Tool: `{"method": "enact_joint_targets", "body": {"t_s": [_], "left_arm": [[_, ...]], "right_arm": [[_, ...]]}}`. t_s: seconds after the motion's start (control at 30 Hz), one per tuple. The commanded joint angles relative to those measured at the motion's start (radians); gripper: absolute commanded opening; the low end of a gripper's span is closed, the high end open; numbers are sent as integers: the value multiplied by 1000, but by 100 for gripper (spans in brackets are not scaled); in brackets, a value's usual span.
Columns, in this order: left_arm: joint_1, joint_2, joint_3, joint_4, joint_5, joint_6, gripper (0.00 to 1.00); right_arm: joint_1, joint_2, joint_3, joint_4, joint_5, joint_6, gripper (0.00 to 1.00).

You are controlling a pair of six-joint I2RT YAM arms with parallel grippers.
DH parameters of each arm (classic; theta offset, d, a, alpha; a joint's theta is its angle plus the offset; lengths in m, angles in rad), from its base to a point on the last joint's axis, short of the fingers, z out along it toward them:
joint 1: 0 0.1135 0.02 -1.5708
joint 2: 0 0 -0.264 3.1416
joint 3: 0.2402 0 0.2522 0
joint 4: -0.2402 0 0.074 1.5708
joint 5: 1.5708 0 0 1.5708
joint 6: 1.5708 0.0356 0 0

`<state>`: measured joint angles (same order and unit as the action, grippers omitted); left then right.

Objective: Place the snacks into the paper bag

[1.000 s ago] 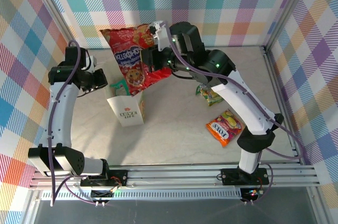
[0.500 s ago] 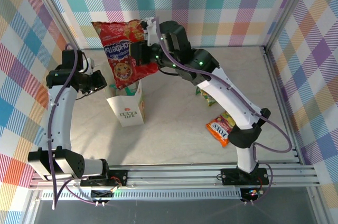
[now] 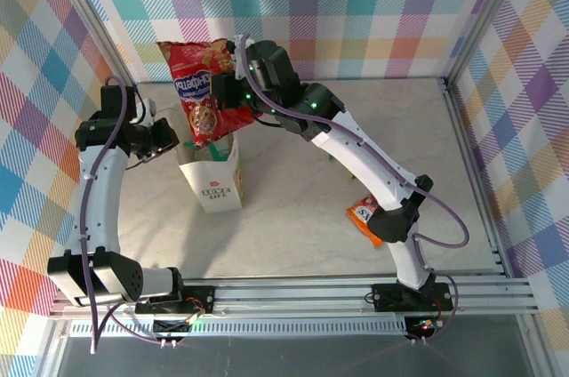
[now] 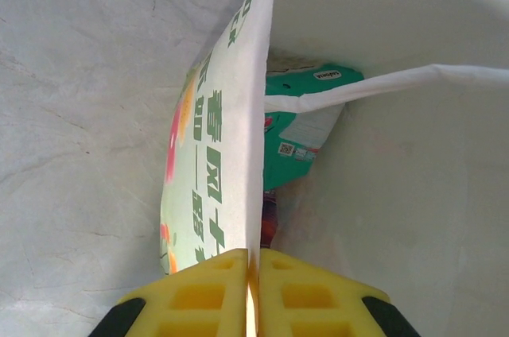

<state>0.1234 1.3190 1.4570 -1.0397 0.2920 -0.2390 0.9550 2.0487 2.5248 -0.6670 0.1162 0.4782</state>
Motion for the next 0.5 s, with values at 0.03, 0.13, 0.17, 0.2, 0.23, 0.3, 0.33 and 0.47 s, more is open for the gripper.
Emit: {"method": "enact_joint_targets", "body": {"t_s": [0.03, 0.13, 0.17, 0.2, 0.23, 0.3, 0.33, 0.47], "left_arm": [[13, -24, -18, 9, 32, -12, 11], [15, -26, -18, 9, 35, -14, 10], [15, -27, -18, 7, 39, -13, 10], [14, -30, -16, 6, 42, -10, 10], [14, -34, -20, 7, 43, -8, 10], [15, -41, -26, 10, 36, -8, 10], [15, -42, -27, 10, 35, -9, 10], [13, -35, -23, 9, 30, -9, 10]], "right_arm": [[7, -16, 80, 188, -4, -60, 0], [6, -12, 80, 160, -6, -85, 0], [7, -10, 79, 149, -14, -94, 0], [6, -9, 78, 132, -19, -102, 0], [6, -7, 76, 118, -24, -109, 0], [5, -4, 75, 96, -30, -116, 0], [6, -5, 71, 91, -36, -120, 0], [7, 1, 68, 87, -51, -124, 0]]}}
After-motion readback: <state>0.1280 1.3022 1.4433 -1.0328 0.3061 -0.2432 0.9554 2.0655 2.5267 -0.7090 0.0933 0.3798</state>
